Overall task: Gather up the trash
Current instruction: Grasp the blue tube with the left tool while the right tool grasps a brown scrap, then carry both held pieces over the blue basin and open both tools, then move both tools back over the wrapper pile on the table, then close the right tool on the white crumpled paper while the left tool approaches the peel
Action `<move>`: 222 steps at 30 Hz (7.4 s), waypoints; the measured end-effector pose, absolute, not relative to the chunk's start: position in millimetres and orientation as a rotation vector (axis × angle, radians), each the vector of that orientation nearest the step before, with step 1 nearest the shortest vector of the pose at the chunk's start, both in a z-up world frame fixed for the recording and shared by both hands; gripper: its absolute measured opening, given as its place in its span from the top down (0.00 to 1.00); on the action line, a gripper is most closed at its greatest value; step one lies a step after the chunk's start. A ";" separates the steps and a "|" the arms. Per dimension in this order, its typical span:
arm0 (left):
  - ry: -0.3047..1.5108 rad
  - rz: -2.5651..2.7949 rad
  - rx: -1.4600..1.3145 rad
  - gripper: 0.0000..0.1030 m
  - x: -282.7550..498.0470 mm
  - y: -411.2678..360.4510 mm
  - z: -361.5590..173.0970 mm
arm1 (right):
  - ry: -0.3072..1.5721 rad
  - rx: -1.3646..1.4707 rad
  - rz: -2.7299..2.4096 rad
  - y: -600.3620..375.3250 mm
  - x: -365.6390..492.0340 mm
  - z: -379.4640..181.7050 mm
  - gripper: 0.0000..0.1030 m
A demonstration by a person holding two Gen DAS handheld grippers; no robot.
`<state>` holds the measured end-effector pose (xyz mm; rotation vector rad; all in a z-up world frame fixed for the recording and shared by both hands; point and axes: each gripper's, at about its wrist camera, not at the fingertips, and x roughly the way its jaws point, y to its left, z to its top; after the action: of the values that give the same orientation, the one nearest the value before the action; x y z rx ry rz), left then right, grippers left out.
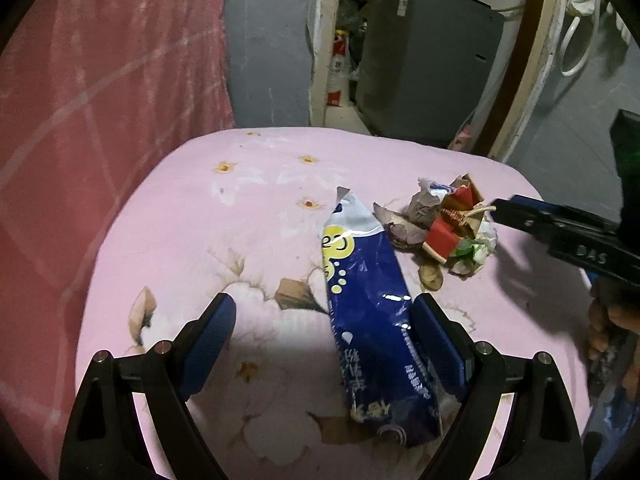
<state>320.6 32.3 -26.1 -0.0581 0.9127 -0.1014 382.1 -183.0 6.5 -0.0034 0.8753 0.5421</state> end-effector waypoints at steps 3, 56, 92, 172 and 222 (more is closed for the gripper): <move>0.924 -0.107 -0.054 0.16 327.3 32.9 -25.6 | 0.888 -0.026 0.551 -174.3 386.0 4.5 0.54; 0.416 -0.300 -0.127 0.99 241.3 -67.8 62.6 | 0.283 0.226 0.348 -281.0 239.7 92.8 0.86; 0.632 -0.536 -0.148 0.99 318.5 -240.3 23.8 | 0.386 0.248 -0.018 -424.9 247.8 37.1 0.85; 0.556 -0.109 -0.085 0.03 282.6 34.6 17.0 | 0.404 0.007 0.421 -219.4 275.8 59.0 0.24; 0.879 -0.332 -0.401 0.93 357.1 47.3 -18.7 | 0.870 -0.095 0.708 -166.8 349.3 6.3 0.92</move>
<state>357.1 47.3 -18.7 -0.4010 0.8793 -0.3322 349.3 -166.8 6.3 -0.0952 0.8699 0.7082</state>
